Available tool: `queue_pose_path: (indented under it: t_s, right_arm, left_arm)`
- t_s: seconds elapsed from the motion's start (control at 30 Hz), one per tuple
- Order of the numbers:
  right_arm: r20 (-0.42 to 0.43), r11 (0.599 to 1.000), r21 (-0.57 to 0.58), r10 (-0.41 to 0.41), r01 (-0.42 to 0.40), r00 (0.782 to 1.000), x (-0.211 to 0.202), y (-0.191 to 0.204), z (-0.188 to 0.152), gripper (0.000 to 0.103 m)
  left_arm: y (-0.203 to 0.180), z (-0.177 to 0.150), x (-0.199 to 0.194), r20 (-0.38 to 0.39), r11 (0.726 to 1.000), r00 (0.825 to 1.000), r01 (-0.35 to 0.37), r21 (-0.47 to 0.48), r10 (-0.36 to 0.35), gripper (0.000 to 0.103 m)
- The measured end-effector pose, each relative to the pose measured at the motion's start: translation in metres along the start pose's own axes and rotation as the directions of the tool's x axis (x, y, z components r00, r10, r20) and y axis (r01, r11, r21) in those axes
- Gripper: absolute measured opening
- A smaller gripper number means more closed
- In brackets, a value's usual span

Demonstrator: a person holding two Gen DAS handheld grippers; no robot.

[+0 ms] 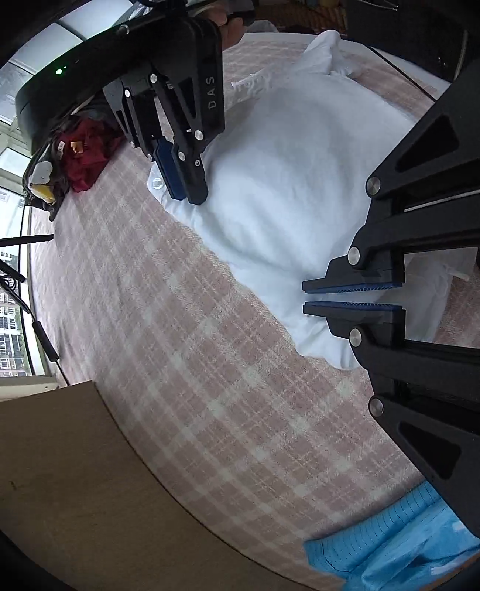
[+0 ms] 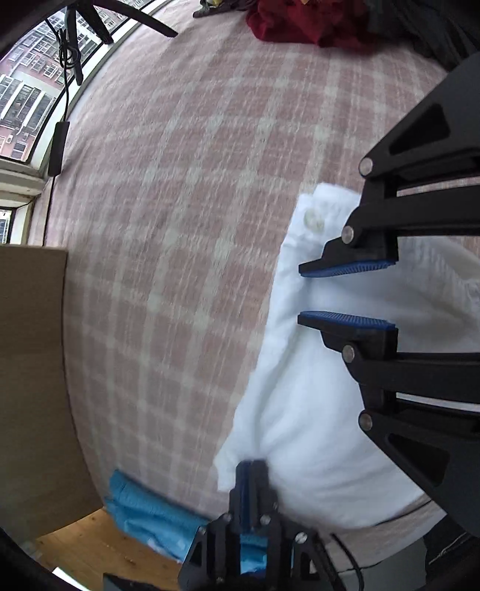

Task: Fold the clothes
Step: 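Open both grippers and release the folded white shirt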

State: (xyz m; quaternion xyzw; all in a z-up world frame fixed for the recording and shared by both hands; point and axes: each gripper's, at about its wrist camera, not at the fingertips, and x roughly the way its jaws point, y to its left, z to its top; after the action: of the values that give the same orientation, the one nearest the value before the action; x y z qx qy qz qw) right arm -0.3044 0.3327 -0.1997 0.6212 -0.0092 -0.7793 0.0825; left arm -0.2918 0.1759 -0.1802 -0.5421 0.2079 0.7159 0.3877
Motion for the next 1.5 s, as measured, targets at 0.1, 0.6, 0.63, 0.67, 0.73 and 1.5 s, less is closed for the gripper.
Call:
queue_pose_path:
  t_s: [0.1,0.6,0.63,0.67,0.73,1.5]
  right_arm:
    - [0.038,0.995,0.096,0.023,-0.027,0.999,-0.029,-0.018,-0.011,0.019]
    - [-0.025,0.993,0.081,0.094,-0.091,0.995,-0.028,0.026,-0.125,0.022]
    - [-0.032,0.993,0.082,0.085,-0.083,0.996,-0.032,0.026,-0.129,0.024]
    - [-0.031,0.993,0.090,0.081,-0.078,0.996,-0.038,0.024,-0.134,0.024]
    - [0.004,0.989,0.127,0.072,-0.072,0.997,-0.057,0.018,-0.147,0.026]
    - [0.268,0.872,0.486,-0.222,0.068,0.937,-0.129,-0.018,-0.226,0.068]
  left_arm:
    - [0.007,0.000,-0.019,0.024,0.998,0.999,-0.027,-0.062,0.029,0.005]
    - [-0.051,-0.063,-0.019,0.006,0.998,0.998,0.055,-0.025,-0.055,0.010]
    - [-0.048,-0.064,-0.023,0.006,0.997,0.999,0.054,-0.046,-0.054,0.009]
    - [-0.045,-0.068,-0.032,0.015,0.997,0.999,0.040,-0.067,-0.040,0.009]
    - [-0.036,-0.081,-0.050,0.047,0.992,0.999,0.027,-0.127,-0.021,0.013]
    - [-0.014,-0.198,-0.086,0.231,0.753,0.973,0.160,-0.638,-0.011,0.048]
